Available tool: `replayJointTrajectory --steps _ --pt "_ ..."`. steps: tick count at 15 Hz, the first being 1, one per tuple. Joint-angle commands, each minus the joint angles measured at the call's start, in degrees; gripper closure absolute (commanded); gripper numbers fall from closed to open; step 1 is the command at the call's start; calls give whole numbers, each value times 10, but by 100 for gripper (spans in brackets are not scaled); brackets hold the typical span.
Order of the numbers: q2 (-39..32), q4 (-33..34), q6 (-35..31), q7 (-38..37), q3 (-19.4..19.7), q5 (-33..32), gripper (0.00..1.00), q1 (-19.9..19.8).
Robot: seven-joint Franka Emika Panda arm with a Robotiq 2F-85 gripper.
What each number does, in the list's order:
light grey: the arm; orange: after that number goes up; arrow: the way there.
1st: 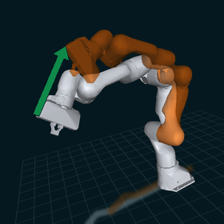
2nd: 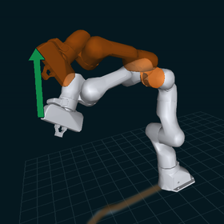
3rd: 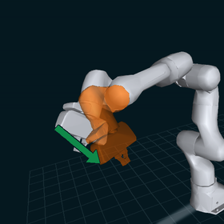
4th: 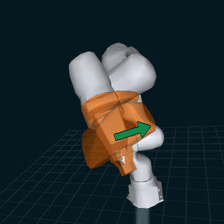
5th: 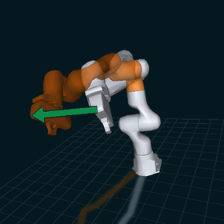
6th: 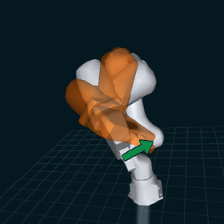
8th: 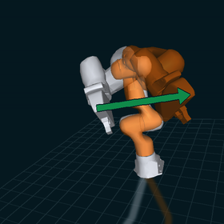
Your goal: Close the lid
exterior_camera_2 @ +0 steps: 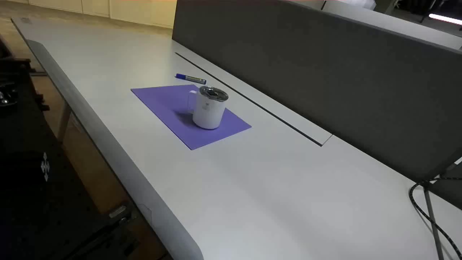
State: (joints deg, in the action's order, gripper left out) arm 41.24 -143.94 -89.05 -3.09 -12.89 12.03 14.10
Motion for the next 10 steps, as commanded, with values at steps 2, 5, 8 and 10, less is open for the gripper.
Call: replayJointTrajectory --steps 2,5,8,10 --pt "-1 2 2 1 -2 1 0 -2" --pt "0 2 2 1 -2 1 0 -2" --pt "0 2 2 1 -2 1 0 -2" --pt "-7 -5 -23 0 0 -7 0 -12"
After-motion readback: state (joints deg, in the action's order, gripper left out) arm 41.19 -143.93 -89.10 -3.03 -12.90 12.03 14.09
